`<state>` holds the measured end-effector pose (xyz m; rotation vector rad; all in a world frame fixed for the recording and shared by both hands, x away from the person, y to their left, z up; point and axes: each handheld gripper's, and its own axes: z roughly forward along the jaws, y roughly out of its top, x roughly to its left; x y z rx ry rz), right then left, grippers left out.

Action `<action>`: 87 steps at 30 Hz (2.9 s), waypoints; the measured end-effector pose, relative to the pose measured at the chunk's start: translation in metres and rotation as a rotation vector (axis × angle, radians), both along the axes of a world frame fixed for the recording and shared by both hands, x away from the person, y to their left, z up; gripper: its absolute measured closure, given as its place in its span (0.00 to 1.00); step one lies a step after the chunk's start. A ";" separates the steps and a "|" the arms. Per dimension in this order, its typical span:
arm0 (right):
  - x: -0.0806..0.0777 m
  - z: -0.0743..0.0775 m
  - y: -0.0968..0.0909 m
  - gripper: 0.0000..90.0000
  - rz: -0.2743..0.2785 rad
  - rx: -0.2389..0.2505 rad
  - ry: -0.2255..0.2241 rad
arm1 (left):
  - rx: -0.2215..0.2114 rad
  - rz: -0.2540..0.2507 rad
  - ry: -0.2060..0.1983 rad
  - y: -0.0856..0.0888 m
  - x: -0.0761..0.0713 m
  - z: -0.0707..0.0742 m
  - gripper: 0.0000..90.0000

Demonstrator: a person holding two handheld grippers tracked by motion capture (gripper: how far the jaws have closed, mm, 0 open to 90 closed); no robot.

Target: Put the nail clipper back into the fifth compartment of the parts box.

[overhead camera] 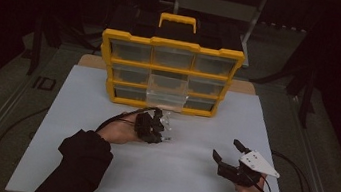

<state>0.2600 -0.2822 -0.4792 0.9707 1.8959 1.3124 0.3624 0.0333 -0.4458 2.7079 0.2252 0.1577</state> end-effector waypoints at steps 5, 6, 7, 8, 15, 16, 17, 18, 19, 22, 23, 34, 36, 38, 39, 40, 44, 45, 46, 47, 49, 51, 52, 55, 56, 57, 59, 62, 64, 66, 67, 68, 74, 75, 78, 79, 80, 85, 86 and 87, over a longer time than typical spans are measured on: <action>0.000 0.000 0.000 0.19 0.001 -0.003 -0.001 | -0.009 -0.007 -0.006 0.002 -0.001 0.008 0.90; 0.000 0.000 0.000 0.19 0.000 -0.002 -0.001 | -0.009 -0.007 -0.009 0.002 -0.001 0.009 0.90; 0.000 0.000 0.000 0.19 0.001 -0.002 -0.001 | -0.009 -0.012 -0.008 0.002 -0.001 0.011 0.90; 0.000 0.000 0.000 0.19 0.001 -0.003 -0.001 | -0.012 -0.010 -0.010 0.002 -0.001 0.012 0.90; 0.000 0.000 0.000 0.19 0.002 -0.004 -0.002 | -0.032 -0.007 -0.014 0.006 -0.001 0.023 0.90; 0.000 0.000 0.000 0.19 0.002 -0.004 -0.002 | -0.031 -0.008 -0.014 0.007 -0.001 0.025 0.90; 0.000 0.000 0.000 0.19 0.002 -0.003 -0.002 | -0.033 -0.006 -0.017 0.008 -0.001 0.027 0.90; 0.000 0.000 0.000 0.19 0.002 -0.002 -0.003 | -0.036 -0.009 -0.013 0.009 -0.001 0.029 0.90; 0.000 0.000 0.000 0.19 0.003 -0.003 -0.003 | -0.037 -0.009 -0.013 0.009 -0.001 0.031 0.90; 0.000 0.000 0.000 0.19 0.001 -0.002 -0.003 | -0.040 -0.010 -0.017 0.011 -0.001 0.036 0.90; 0.000 0.000 0.000 0.19 0.002 -0.001 -0.003 | -0.045 -0.010 -0.015 0.012 0.000 0.037 0.90; 0.000 0.000 0.000 0.19 0.002 -0.003 -0.001 | -0.084 -0.018 -0.007 0.017 0.001 0.051 0.90; 0.000 0.000 0.000 0.19 0.002 -0.004 -0.001 | -0.084 -0.018 -0.006 0.018 0.002 0.054 0.90; 0.000 0.000 0.001 0.19 0.002 -0.003 0.000 | -0.087 -0.018 -0.007 0.019 0.002 0.056 0.90; 0.000 0.000 0.000 0.19 0.003 -0.003 -0.001 | -0.086 -0.021 -0.007 0.019 0.003 0.057 0.90; 0.000 0.000 0.000 0.19 0.003 -0.003 -0.001 | -0.086 -0.021 -0.007 0.019 0.003 0.057 0.90; 0.000 0.000 0.001 0.19 0.002 -0.003 0.000 | -0.094 -0.022 -0.008 0.020 0.004 0.065 0.90; 0.000 0.000 0.001 0.19 0.002 -0.003 0.000 | -0.094 -0.022 -0.008 0.020 0.004 0.065 0.90; 0.000 0.000 0.001 0.19 0.002 -0.003 0.001 | -0.096 -0.024 -0.009 0.021 0.005 0.066 0.90; 0.000 0.000 0.001 0.19 0.002 -0.004 0.002 | -0.102 -0.022 -0.007 0.022 0.005 0.069 0.90; 0.000 0.000 0.000 0.19 0.002 -0.003 0.002 | -0.102 -0.022 -0.006 0.022 0.006 0.070 0.90; 0.000 0.000 0.000 0.19 0.002 -0.003 0.002 | -0.101 -0.023 -0.005 0.023 0.007 0.073 0.90; 0.000 0.000 0.000 0.19 0.002 -0.003 0.002 | -0.101 -0.023 -0.005 0.023 0.007 0.073 0.90; 0.000 0.000 0.000 0.19 0.002 -0.003 0.003 | -0.107 -0.023 0.003 0.025 0.009 0.078 0.90; 0.000 0.000 0.000 0.19 0.002 -0.003 0.003 | -0.105 -0.023 -0.002 0.025 0.009 0.079 0.90; 0.000 0.000 0.001 0.19 0.002 -0.002 0.004 | -0.109 -0.020 -0.002 0.025 0.010 0.080 0.90; 0.000 0.000 0.000 0.19 0.002 -0.002 0.004 | -0.108 -0.018 -0.004 0.026 0.010 0.083 0.90; 0.000 0.000 0.000 0.19 0.002 -0.001 0.006 | -0.110 -0.019 -0.003 0.026 0.011 0.085 0.90; 0.000 -0.001 0.000 0.19 0.003 -0.001 0.007 | -0.110 -0.021 -0.006 0.026 0.011 0.088 0.90; 0.000 -0.001 0.000 0.19 0.003 -0.001 0.007 | -0.112 -0.025 -0.007 0.026 0.012 0.091 0.90; 0.000 -0.001 0.000 0.19 0.003 0.000 0.007 | -0.111 -0.030 -0.007 0.026 0.013 0.092 0.90; 0.000 -0.001 0.000 0.19 0.003 0.000 0.007 | -0.112 -0.027 -0.006 0.026 0.013 0.094 0.90; 0.001 -0.001 0.000 0.19 0.001 0.000 0.008 | -0.114 -0.028 -0.012 0.027 0.015 0.103 0.90; 0.001 -0.001 0.000 0.19 0.001 0.000 0.009 | -0.117 -0.031 -0.012 0.028 0.016 0.105 0.90; 0.000 -0.001 0.000 0.19 0.000 0.001 0.009 | -0.120 -0.032 -0.015 0.028 0.018 0.110 0.90; 0.000 -0.001 0.000 0.19 0.000 0.001 0.009 | -0.122 -0.031 -0.014 0.028 0.018 0.111 0.90; 0.000 -0.001 0.000 0.19 0.000 0.001 0.009 | -0.121 -0.030 -0.014 0.028 0.019 0.113 0.90; 0.001 -0.001 -0.001 0.19 0.000 0.000 0.008 | -0.121 -0.024 -0.016 0.029 0.023 0.120 0.90; 0.000 -0.001 -0.001 0.19 -0.001 0.000 0.008 | -0.115 -0.021 -0.018 0.029 0.024 0.121 0.90; 0.000 -0.001 -0.001 0.19 -0.002 0.001 0.010 | -0.116 -0.021 -0.017 0.029 0.024 0.122 0.90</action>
